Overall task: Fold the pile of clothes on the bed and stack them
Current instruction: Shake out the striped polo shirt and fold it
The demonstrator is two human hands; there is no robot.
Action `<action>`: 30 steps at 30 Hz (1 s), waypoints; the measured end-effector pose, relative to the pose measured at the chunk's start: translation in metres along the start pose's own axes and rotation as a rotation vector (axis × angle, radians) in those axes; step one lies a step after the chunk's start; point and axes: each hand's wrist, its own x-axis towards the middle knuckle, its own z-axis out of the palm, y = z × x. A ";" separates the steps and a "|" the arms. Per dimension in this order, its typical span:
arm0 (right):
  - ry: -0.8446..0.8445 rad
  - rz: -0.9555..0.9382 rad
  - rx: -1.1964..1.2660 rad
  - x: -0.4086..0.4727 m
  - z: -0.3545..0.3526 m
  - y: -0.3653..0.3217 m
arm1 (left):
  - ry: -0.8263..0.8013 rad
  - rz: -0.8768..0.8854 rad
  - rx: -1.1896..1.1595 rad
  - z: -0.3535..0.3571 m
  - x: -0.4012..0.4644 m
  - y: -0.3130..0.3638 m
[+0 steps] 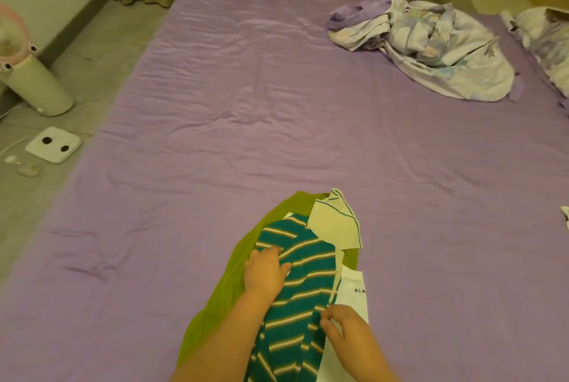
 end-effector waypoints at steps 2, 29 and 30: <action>0.020 -0.013 -0.006 -0.002 -0.005 -0.001 | -0.002 0.024 -0.002 -0.002 -0.007 0.003; 0.088 -0.747 0.341 -0.218 -0.267 -0.130 | 0.088 0.618 -0.319 -0.351 -0.240 0.155; 0.106 -0.761 0.333 -0.229 -0.278 -0.126 | 0.118 0.631 -0.312 -0.356 -0.251 0.163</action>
